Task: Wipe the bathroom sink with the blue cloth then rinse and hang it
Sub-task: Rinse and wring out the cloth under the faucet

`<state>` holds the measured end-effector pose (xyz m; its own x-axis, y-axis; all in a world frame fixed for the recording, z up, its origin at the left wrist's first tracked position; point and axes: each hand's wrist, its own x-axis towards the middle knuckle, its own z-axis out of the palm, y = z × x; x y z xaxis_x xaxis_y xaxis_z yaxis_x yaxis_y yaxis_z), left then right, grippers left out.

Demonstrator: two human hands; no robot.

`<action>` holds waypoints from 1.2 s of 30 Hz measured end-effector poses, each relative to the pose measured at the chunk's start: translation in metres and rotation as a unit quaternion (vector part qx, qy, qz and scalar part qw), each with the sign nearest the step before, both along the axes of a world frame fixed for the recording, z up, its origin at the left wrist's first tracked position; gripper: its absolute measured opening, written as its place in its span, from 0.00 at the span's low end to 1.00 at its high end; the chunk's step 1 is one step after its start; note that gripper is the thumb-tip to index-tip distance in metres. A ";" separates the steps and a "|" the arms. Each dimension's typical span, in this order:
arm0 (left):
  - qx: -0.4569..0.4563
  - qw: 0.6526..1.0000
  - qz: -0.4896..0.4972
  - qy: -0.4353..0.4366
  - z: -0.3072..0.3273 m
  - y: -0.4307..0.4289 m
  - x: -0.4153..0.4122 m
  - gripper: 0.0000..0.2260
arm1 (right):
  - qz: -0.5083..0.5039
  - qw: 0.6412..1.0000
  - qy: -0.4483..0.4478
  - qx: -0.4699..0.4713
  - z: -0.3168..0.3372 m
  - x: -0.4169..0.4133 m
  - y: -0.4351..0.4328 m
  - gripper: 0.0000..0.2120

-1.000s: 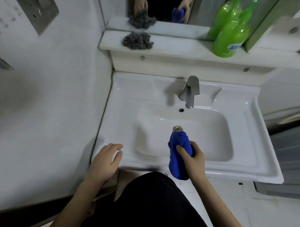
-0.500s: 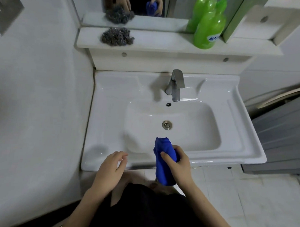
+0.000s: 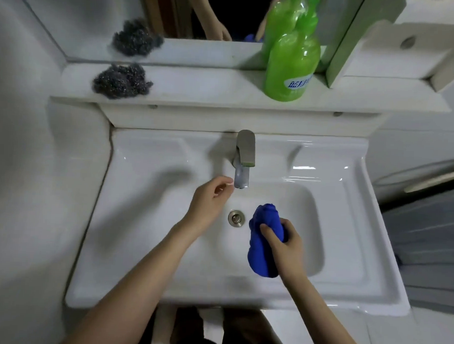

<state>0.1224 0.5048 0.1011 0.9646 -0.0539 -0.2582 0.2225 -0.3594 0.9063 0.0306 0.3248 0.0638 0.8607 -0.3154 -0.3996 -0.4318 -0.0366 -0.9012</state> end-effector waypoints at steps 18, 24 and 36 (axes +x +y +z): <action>-0.152 0.974 0.084 0.147 0.013 -0.043 0.115 0.06 | 0.042 0.996 0.072 0.039 -0.053 0.093 -0.005 0.09; -0.086 0.955 0.207 0.192 -0.073 0.003 0.070 0.08 | 0.087 0.978 0.111 0.155 -0.074 0.113 0.029 0.08; -0.349 0.886 0.100 0.287 -0.151 0.001 0.029 0.14 | 0.139 0.987 0.069 -0.036 -0.103 0.126 0.047 0.07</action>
